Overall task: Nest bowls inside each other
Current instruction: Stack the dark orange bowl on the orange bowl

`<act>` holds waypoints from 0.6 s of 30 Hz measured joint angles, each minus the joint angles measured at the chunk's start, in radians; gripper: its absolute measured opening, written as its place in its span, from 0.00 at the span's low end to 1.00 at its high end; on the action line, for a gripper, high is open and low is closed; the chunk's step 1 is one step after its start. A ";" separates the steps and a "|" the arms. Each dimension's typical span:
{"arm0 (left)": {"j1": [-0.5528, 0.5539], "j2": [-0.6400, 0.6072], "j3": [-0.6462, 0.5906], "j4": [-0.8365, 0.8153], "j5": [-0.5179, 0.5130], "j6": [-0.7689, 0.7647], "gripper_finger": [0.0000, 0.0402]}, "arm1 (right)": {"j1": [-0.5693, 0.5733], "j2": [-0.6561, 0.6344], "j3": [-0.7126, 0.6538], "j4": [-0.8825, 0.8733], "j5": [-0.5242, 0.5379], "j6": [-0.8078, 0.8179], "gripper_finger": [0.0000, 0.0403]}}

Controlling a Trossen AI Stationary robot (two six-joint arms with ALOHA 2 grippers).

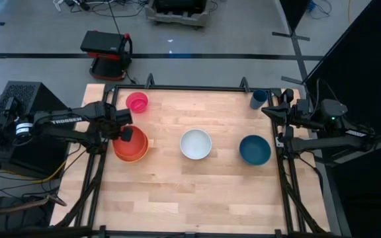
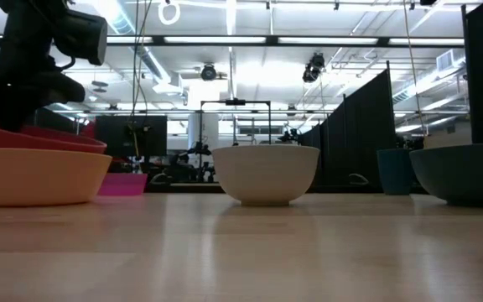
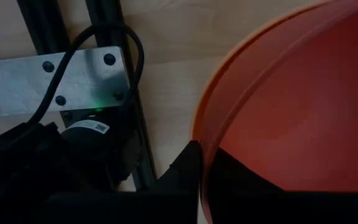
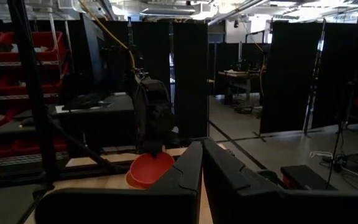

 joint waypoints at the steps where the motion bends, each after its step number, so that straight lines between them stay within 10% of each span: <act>1: 0.003 0.000 0.000 -0.001 -0.001 0.000 0.00 | 0.000 0.000 0.000 0.000 0.000 0.000 0.00; 18: 0.008 0.002 -0.002 0.007 0.014 0.003 0.00 | 0.000 0.000 0.000 0.000 0.000 -0.002 0.00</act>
